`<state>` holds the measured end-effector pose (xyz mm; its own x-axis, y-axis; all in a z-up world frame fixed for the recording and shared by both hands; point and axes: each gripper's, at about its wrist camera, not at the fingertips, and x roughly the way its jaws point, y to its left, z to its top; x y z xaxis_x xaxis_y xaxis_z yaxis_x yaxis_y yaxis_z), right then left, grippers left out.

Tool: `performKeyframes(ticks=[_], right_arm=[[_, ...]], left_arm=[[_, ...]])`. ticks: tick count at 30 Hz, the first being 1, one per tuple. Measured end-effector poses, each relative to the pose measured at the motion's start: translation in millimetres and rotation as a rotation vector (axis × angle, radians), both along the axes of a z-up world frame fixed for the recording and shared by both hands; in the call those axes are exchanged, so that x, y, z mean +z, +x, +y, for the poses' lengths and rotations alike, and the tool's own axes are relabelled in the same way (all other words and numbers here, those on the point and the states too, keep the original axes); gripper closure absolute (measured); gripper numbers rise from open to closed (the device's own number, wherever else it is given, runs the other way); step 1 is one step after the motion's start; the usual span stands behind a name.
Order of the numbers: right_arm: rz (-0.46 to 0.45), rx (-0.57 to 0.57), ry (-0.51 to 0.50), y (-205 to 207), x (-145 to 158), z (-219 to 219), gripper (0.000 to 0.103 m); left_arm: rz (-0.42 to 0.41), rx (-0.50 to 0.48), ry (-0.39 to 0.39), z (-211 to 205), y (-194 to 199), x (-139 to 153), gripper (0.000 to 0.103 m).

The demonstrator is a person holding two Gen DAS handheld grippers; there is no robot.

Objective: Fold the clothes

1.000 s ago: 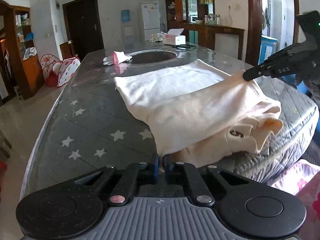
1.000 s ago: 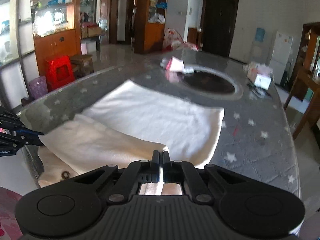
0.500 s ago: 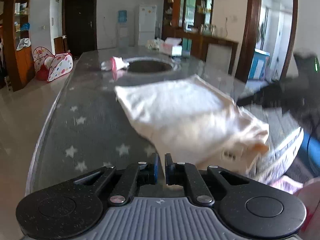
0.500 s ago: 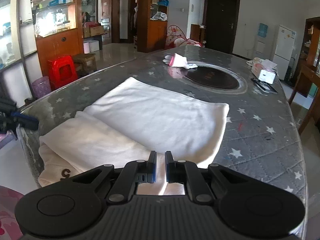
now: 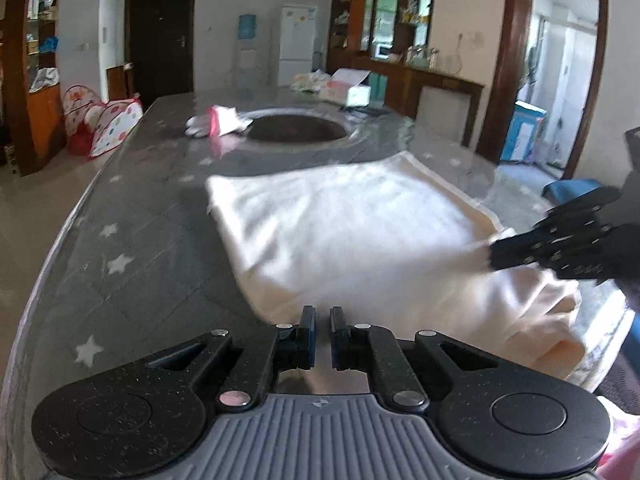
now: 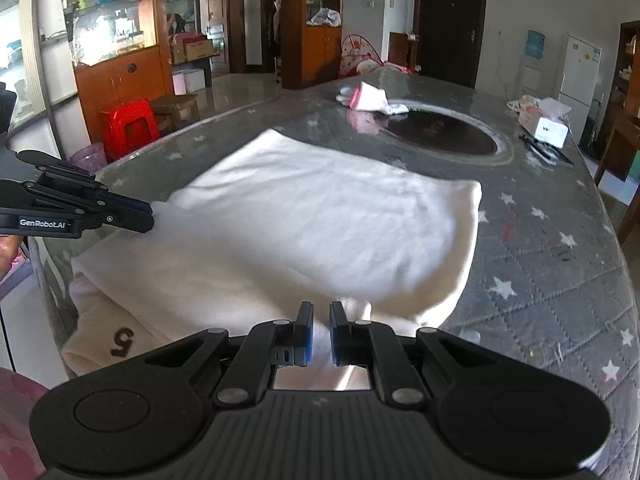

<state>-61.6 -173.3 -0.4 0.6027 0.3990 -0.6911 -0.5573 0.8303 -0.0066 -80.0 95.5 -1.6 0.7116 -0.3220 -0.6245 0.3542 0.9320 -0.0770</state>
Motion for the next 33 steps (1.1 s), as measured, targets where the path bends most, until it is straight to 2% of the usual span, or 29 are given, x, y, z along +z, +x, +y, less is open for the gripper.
performKeyframes(ticks=[4,7,13,21,29,33], right_arm=[[0.003,-0.002,0.003,0.5,2.6,-3.5,0.095],[0.0,-0.001,0.008,0.8,6.6,-5.0,0.095],[-0.019,0.004,0.026,7.9,9.3,2.4,0.095],[0.01,-0.014,0.021,11.6,2.2,-4.2,0.095],[0.037,0.047,-0.001,-10.4,7.6,-5.8,0.092],[0.05,0.06,-0.025,-19.1,3.1,-5.8,0.088]], left_arm=[[0.009,0.035,-0.016,13.4,-1.3,-3.0,0.082],[0.004,0.05,-0.028,16.1,-0.1,3.2,0.083],[-0.027,-0.027,-0.065,-6.2,9.4,12.0,0.083],[-0.001,-0.032,-0.044,-12.5,22.5,-3.6,0.082],[-0.056,-0.118,-0.014,-23.7,-8.1,10.5,0.083],[-0.035,-0.127,0.011,-25.1,-16.3,2.4,0.083]])
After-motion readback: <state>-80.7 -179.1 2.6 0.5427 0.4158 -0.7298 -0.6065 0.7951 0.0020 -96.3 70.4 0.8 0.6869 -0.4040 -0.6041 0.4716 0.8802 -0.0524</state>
